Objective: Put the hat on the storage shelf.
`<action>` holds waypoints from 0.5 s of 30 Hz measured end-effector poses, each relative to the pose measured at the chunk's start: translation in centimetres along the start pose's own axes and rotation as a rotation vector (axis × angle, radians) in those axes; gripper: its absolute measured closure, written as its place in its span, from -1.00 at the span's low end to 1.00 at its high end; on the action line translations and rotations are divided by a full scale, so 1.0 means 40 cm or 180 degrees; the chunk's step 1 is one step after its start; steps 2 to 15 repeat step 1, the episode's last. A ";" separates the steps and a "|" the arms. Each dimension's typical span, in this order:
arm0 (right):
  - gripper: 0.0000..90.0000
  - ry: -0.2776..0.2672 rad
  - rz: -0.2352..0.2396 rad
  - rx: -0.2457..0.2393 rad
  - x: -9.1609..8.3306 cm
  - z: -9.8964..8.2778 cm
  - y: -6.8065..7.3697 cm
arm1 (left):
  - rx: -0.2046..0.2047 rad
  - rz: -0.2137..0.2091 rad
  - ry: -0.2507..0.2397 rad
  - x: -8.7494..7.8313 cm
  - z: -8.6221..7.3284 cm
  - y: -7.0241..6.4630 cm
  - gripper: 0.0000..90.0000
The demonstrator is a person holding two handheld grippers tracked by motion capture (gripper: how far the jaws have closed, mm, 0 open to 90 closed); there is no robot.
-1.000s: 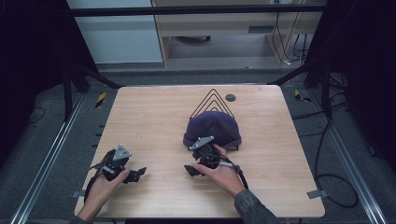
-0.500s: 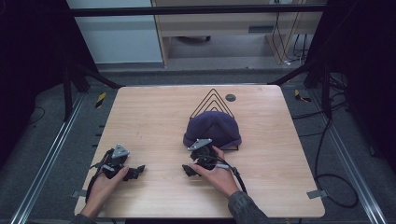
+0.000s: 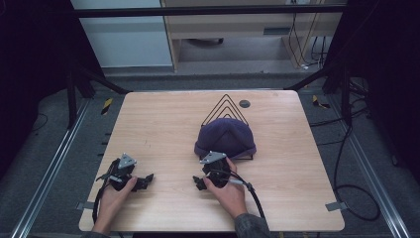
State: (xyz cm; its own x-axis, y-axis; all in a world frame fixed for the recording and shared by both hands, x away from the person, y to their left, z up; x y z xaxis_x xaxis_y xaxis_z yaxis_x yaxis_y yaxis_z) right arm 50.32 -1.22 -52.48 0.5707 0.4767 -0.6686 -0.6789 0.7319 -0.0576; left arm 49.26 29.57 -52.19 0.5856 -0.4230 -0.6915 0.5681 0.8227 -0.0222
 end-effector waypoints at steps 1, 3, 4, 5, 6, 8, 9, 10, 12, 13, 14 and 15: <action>-0.77 0.0006 -0.0025 0.0036 -0.001 -0.001 0.002 | -0.0001 0.0001 0.0001 0.000 0.000 0.000 -0.91; -0.77 0.0006 -0.0025 0.0036 -0.001 -0.001 0.002 | -0.0001 0.0001 0.0001 0.000 0.000 0.000 -0.91; -0.77 0.0006 -0.0025 0.0036 -0.001 -0.001 0.002 | -0.0001 0.0001 0.0001 0.000 0.000 0.000 -0.91; -0.77 0.0006 -0.0025 0.0036 -0.001 -0.001 0.002 | -0.0001 0.0001 0.0001 0.000 0.000 0.000 -0.91; -0.77 0.0006 -0.0025 0.0036 -0.001 -0.001 0.002 | -0.0001 0.0001 0.0001 0.000 0.000 0.000 -0.91; -0.77 0.0006 -0.0025 0.0036 -0.001 -0.001 0.002 | -0.0001 0.0001 0.0001 0.000 0.000 0.000 -0.91; -0.77 0.0006 -0.0025 0.0036 -0.001 -0.001 0.002 | -0.0001 0.0001 0.0001 0.000 0.000 0.000 -0.91; -0.77 0.0006 -0.0025 0.0036 -0.001 -0.001 0.002 | -0.0001 0.0001 0.0001 0.000 0.000 0.000 -0.91; -0.77 0.0006 -0.0025 0.0036 -0.001 -0.001 0.002 | -0.0001 0.0001 0.0001 0.000 0.000 0.000 -0.91; -0.77 0.0006 -0.0025 0.0036 -0.001 -0.001 0.002 | -0.0001 0.0001 0.0001 0.000 0.000 0.000 -0.91; -0.77 0.0006 -0.0025 0.0036 -0.001 -0.001 0.002 | -0.0001 0.0001 0.0001 0.000 0.000 0.000 -0.91; -0.77 0.0006 -0.0025 0.0036 -0.001 -0.001 0.002 | -0.0001 0.0001 0.0001 0.000 0.000 0.000 -0.91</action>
Point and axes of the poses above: each handheld gripper's, and its own axes: x roughly forward along the jaws, z roughly out of its top, y roughly to its left, the point moved 2 cm from there along x, roughly forward along the jaws, and after that the axes turned 4 degrees about -z, right-handed, at the moved point
